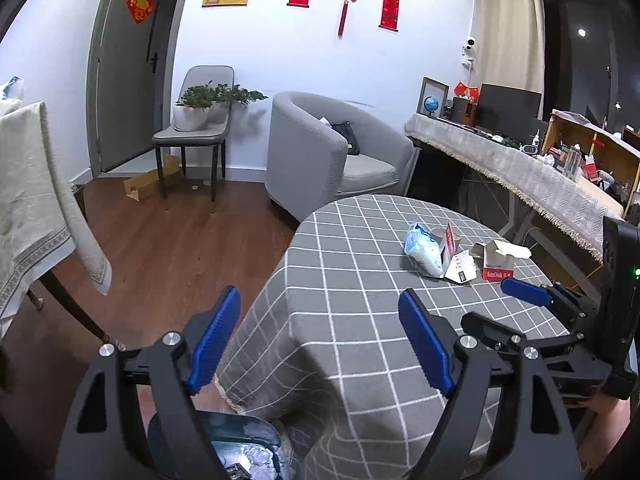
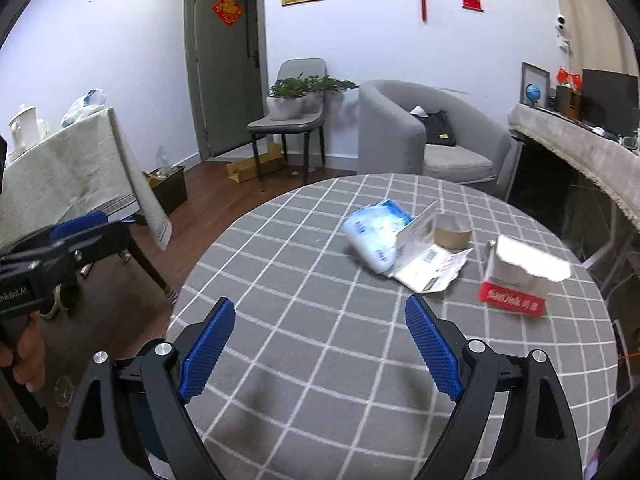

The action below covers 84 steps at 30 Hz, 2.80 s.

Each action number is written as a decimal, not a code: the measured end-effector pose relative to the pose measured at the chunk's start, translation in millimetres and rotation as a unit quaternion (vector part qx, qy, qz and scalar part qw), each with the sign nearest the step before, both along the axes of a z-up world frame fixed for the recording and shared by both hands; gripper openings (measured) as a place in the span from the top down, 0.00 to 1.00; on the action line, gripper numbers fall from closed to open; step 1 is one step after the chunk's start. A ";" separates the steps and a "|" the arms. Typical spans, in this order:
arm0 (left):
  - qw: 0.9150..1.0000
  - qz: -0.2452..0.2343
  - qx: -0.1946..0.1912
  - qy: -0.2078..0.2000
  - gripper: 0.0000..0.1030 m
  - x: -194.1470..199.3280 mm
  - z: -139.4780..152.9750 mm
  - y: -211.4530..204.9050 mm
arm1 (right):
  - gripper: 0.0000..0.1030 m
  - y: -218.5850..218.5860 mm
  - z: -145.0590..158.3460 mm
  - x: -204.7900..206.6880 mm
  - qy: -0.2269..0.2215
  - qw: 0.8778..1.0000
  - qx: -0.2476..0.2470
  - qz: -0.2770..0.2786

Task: Collect trash
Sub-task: 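Move both open tools back over the table toward the remaining trash, then grasp the white paper sheet with the right tool while the left tool grasps the blue-white wipes pack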

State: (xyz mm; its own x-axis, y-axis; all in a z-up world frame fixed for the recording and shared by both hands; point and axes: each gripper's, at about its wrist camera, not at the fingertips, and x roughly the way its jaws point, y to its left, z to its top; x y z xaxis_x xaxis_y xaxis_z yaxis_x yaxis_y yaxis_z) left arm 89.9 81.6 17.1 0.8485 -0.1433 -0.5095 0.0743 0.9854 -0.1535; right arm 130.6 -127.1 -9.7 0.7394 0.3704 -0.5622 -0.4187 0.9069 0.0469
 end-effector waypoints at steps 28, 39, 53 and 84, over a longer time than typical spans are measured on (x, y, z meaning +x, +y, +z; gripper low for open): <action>0.997 -0.068 -0.006 0.030 0.19 99.6 -14.9 -75.2 | 0.07 -113.8 1.1 95.6 0.023 0.983 0.005 -0.182; 0.996 -0.071 -0.005 0.054 0.19 127.7 -26.2 -93.5 | 0.06 -116.8 -18.7 126.1 0.079 0.975 0.007 -0.206; 0.993 -0.088 -0.007 0.078 0.29 152.4 -38.3 -107.2 | 0.22 -130.3 -27.4 152.0 0.089 0.979 -0.009 -0.182; 0.993 -0.080 0.026 0.086 0.93 142.3 -35.4 -112.9 | 0.26 -123.6 -5.1 136.1 0.050 0.989 0.005 -0.142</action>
State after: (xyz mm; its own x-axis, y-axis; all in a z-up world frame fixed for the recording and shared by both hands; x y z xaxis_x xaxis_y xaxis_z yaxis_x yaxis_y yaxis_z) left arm 232.2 -31.3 -18.2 0.7161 -0.2399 -0.6555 0.2084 0.9697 -0.1272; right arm 266.6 -250.8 -14.8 0.7560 0.1620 -0.6343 -0.1399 0.9865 0.0852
